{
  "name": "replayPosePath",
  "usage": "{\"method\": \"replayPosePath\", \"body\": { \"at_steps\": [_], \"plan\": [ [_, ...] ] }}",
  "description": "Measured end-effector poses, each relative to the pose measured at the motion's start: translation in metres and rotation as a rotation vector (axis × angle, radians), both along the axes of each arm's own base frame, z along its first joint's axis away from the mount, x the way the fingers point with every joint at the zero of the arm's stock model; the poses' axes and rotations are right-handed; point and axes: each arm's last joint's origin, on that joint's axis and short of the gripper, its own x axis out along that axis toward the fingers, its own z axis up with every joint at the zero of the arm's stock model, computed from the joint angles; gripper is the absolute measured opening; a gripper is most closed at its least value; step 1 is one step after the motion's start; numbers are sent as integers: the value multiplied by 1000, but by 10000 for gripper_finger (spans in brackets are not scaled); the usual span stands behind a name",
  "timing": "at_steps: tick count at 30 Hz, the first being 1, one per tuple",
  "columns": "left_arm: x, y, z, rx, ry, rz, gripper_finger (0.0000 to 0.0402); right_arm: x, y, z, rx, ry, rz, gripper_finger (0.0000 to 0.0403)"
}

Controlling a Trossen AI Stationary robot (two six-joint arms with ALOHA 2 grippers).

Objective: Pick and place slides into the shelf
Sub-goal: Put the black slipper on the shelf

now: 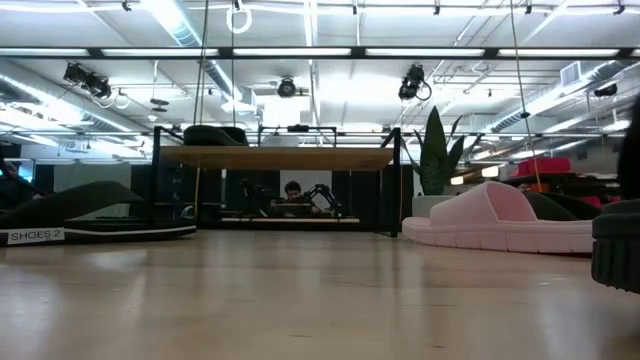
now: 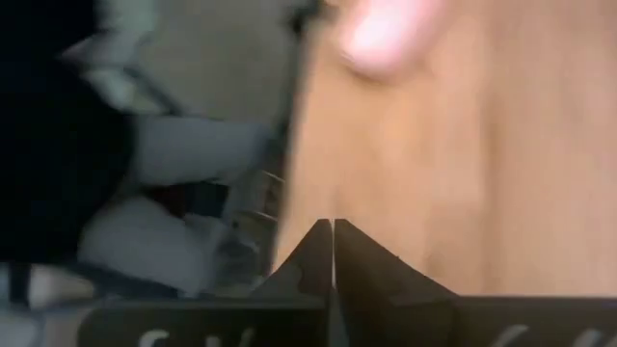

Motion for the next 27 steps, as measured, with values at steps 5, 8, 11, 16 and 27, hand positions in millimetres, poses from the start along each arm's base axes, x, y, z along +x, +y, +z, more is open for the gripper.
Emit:
{"method": "replayPosePath", "body": {
  "at_steps": [5,8,11,16,27],
  "plan": [
    [0,0,0,2,3,0,26,-30,-13,-26,-79,416,-265,70],
    [0,0,0,2,3,0,33,-43,-9,-35,-112,503,-297,99],
    [0,0,0,2,3,0,31,-48,3,-45,-76,499,-320,125],
    [0,0,-1,9,10,-1,15,-53,22,-63,2,436,-390,154],
    [-2,1,-4,7,37,11,19,-85,46,-100,-46,400,-361,158]
  ]
}}
